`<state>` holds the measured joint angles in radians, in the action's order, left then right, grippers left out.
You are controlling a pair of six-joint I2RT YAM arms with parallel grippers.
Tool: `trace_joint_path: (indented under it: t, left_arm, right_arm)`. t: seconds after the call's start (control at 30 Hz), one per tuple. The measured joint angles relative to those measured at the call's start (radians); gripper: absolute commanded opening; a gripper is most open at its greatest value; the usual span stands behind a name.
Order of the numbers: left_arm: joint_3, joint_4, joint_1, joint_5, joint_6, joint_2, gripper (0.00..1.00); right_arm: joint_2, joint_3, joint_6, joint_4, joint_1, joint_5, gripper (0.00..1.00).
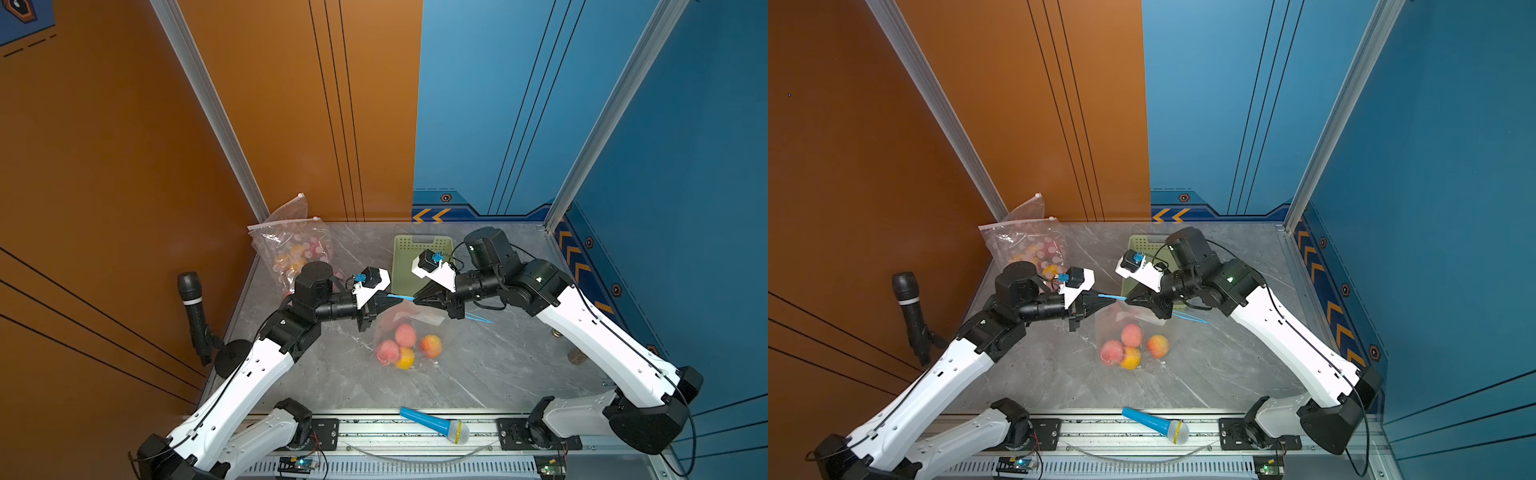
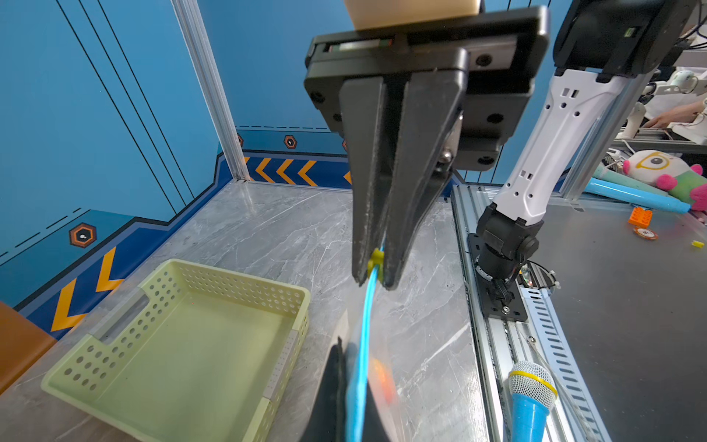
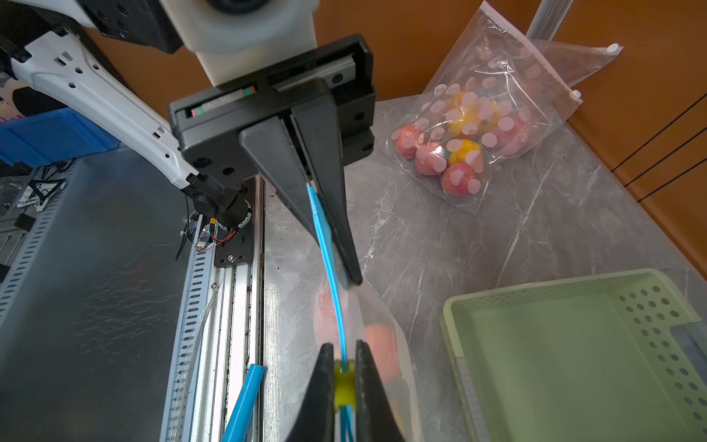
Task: Place the peach in a zip-top bag and seal the zipper
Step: Zip the zipper on the zipper food storage bag.
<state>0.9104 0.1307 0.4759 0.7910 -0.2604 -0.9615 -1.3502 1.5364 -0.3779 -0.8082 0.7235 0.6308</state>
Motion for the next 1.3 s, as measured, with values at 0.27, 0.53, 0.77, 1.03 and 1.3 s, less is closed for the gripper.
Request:
trace_joint_path:
  t: [0.27, 0.53, 0.77, 1.03, 1.3]
  left_arm:
    - [-0.039, -0.005, -0.017, -0.071, 0.023, 0.061, 0.00]
    - [-0.074, -0.008, -0.052, -0.122, 0.046, 0.115, 0.00]
    - [-0.103, -0.008, -0.085, -0.169, 0.058, 0.171, 0.00]
    - [-0.124, -0.011, -0.098, -0.224, 0.079, 0.192, 0.00]
    - [-0.138, -0.016, -0.106, -0.279, 0.094, 0.206, 0.00]
  right_arm:
    - [0.022, -0.035, 0.001, 0.000, -0.014, -0.007, 0.02]
    - [0.057, -0.084, 0.016, 0.000, -0.044, -0.012, 0.01]
    - [0.083, -0.113, 0.020, 0.001, -0.061, -0.026, 0.01]
    - [0.089, -0.131, 0.028, 0.001, -0.072, -0.026, 0.01]
    - [0.090, -0.145, 0.038, 0.007, -0.077, -0.026, 0.01]
